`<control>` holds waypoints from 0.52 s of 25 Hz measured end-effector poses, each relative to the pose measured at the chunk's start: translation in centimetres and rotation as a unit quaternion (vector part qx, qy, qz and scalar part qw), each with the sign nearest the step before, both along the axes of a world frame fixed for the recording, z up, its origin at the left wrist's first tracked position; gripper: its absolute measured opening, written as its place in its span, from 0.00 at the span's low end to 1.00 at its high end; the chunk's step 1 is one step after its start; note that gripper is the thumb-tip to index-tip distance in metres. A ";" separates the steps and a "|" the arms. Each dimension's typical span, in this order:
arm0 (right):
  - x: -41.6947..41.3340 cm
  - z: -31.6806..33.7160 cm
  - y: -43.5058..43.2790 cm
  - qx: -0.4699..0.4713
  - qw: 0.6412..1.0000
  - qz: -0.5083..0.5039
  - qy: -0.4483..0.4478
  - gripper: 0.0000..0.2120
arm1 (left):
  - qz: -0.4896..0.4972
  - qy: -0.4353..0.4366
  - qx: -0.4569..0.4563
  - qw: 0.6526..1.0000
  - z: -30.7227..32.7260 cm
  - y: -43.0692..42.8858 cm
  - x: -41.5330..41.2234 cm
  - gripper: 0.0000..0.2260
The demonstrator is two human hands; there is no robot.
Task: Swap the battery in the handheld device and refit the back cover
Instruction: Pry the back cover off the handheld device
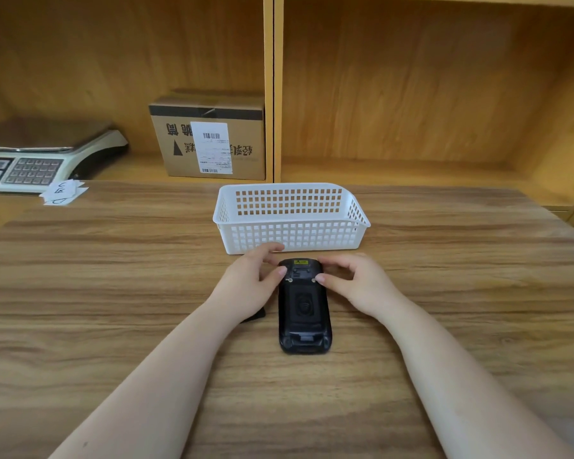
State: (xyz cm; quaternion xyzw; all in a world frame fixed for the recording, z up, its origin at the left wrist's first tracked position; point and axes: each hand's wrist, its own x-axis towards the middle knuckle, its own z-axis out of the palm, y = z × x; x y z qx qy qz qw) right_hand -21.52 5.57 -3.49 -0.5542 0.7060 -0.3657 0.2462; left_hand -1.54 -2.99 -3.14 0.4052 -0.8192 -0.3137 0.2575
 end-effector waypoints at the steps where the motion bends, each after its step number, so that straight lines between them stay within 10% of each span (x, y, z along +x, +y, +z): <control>1: 0.0 0.0 0.0 0.001 1.000 0.001 -0.005 0.19 | -0.010 -0.005 0.007 1.000 0.0 -0.1 0.1 0.18; 13: -0.1 1.0 -0.7 0.015 0.999 0.037 0.031 0.15 | -0.017 -0.007 0.036 0.999 0.8 -0.7 0.2 0.15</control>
